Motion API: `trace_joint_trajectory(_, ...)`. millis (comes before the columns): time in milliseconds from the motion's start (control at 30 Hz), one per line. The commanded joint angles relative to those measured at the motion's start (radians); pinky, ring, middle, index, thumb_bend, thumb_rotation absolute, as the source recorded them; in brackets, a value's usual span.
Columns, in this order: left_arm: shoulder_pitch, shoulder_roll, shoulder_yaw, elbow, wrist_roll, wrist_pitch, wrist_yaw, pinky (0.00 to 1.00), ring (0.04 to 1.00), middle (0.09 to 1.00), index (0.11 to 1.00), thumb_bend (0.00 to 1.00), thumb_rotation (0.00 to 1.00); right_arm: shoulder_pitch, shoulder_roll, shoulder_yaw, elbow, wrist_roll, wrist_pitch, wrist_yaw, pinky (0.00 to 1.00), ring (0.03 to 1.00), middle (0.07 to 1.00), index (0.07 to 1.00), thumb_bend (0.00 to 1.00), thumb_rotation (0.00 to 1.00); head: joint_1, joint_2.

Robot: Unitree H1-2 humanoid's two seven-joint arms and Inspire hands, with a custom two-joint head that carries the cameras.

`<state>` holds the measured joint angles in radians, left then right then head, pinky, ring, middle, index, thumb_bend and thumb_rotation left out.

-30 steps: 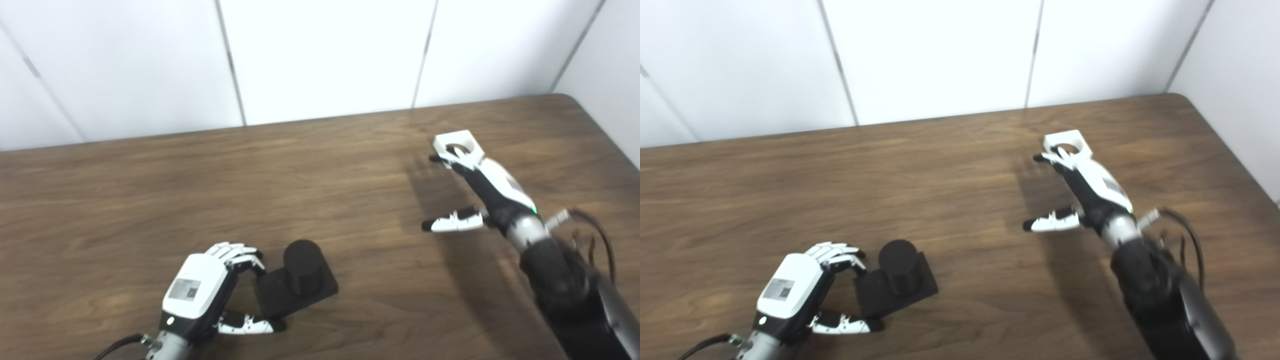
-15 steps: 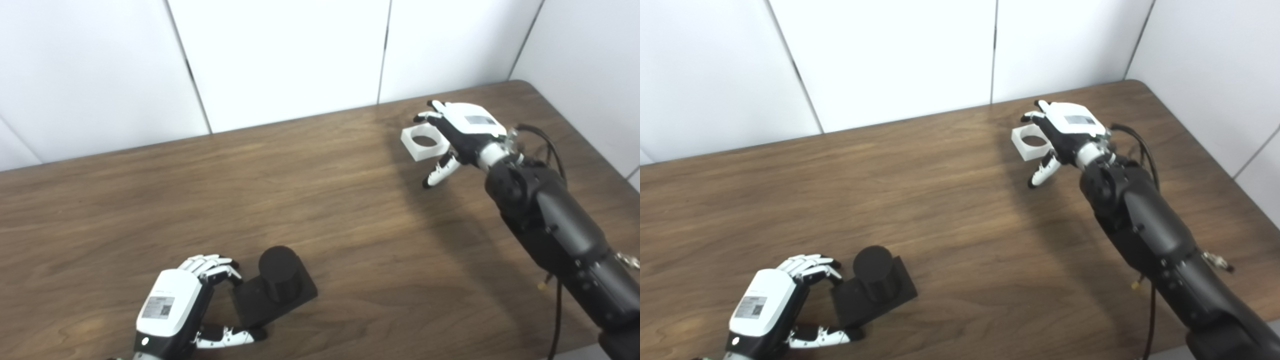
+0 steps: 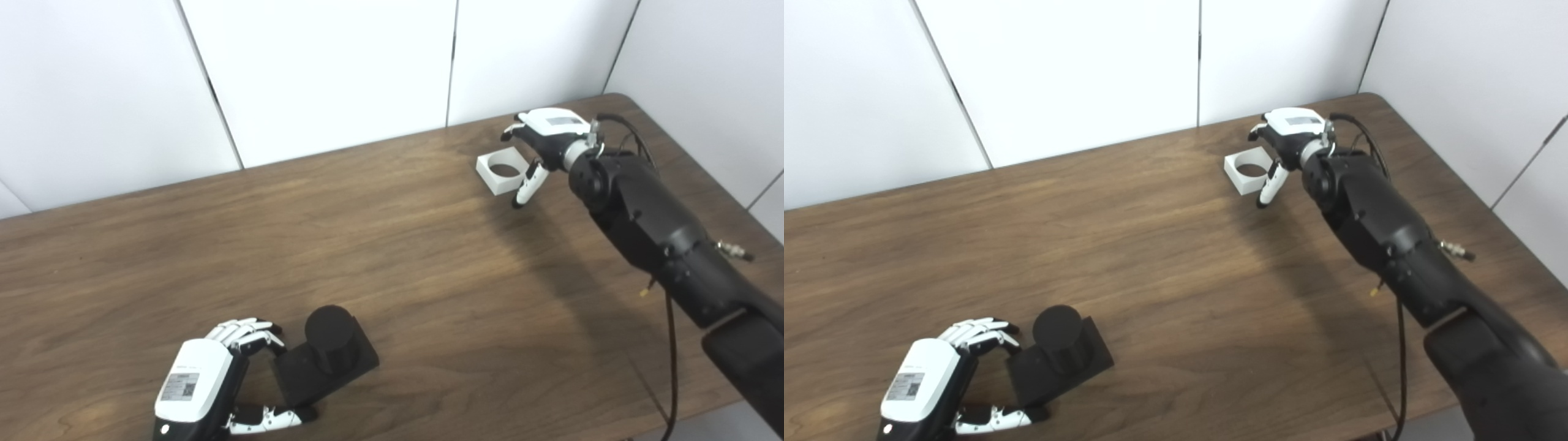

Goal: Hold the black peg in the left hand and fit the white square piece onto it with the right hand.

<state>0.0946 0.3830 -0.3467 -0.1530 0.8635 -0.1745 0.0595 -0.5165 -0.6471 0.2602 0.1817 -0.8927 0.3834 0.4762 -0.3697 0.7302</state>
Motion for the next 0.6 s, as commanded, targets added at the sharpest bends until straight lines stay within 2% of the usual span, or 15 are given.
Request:
trace_joint_trajectory(0, 0.037, 0.043, 0.004, 0.049, 0.015, 0.03, -0.064, 0.78, 0.769, 0.73, 0.487, 0.52, 0.05, -0.076, -0.038, 0.005, 0.007, -0.016, -0.036, -0.028, 1.0, 1.0, 1.0, 0.846, 0.91, 0.21, -0.004, 0.001)
trace_joint_trajectory(200, 0.044, 0.04, 0.006, 0.041, 0.003, 0.035, -0.068, 0.79, 0.771, 0.73, 0.487, 0.52, 0.05, -0.127, -0.039, 0.03, 0.089, -0.011, -0.059, -0.041, 1.0, 1.0, 1.0, 0.833, 0.92, 0.18, -0.003, 0.003)
trace_joint_trajectory(567, 0.047, 0.031, 0.01, 0.018, -0.005, 0.037, -0.077, 0.78, 0.765, 0.726, 0.487, 0.52, 0.05, -0.159, -0.044, 0.061, 0.152, -0.018, -0.091, -0.052, 1.0, 1.0, 0.961, 0.768, 0.92, 0.15, 0.004, 0.008)
